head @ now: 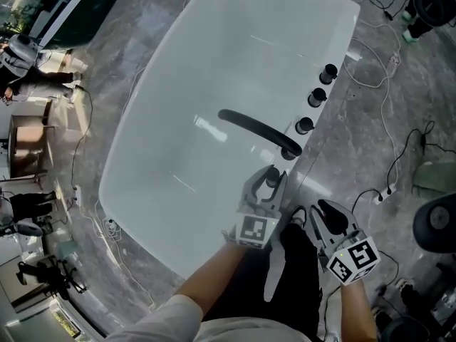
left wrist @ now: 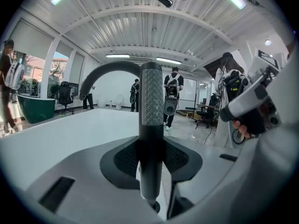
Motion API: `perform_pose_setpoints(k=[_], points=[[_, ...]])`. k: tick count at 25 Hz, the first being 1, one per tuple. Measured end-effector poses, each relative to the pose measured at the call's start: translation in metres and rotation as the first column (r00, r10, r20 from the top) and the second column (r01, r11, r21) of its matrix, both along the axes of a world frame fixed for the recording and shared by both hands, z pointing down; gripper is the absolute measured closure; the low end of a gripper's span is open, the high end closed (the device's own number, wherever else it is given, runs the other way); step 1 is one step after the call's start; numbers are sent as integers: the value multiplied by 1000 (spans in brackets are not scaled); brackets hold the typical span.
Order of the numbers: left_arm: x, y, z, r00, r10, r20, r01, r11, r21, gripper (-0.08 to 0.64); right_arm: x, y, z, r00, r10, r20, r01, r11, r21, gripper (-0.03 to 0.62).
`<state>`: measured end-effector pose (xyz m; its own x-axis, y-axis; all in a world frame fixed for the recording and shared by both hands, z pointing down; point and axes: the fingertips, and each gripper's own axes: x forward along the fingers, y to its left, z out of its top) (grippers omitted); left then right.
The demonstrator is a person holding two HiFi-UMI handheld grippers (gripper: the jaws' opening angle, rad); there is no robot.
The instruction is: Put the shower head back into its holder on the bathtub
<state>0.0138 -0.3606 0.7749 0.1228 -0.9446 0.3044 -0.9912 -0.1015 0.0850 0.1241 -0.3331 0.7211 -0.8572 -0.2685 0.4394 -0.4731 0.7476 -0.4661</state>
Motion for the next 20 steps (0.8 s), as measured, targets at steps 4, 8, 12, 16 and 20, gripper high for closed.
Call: perform_pose_setpoints(k=[4,8,12,16,20], points=[[0,1,26,1000,7,10,-7,1000,-30,436,-7,-3,11,1000,-29,-8,29,1000,1,497],[5,7,45,999,37,29,-35,997,-63,437,-15,-5,11,999,-38,-5,38,999,12,497],[7,15,57,998,41,53,-36,995,-89,437,-17,-3,8,999,-46,-2,46,999,13,497],[6,22,67,996,45,72,-35,991,-129,437,-16,-1,3,999,-47,-3,47,999,7,497],[10,24,71,994,62,90,-48,988,-144,437,-13,6,0,999,-54,-8,54,999,-3,497]])
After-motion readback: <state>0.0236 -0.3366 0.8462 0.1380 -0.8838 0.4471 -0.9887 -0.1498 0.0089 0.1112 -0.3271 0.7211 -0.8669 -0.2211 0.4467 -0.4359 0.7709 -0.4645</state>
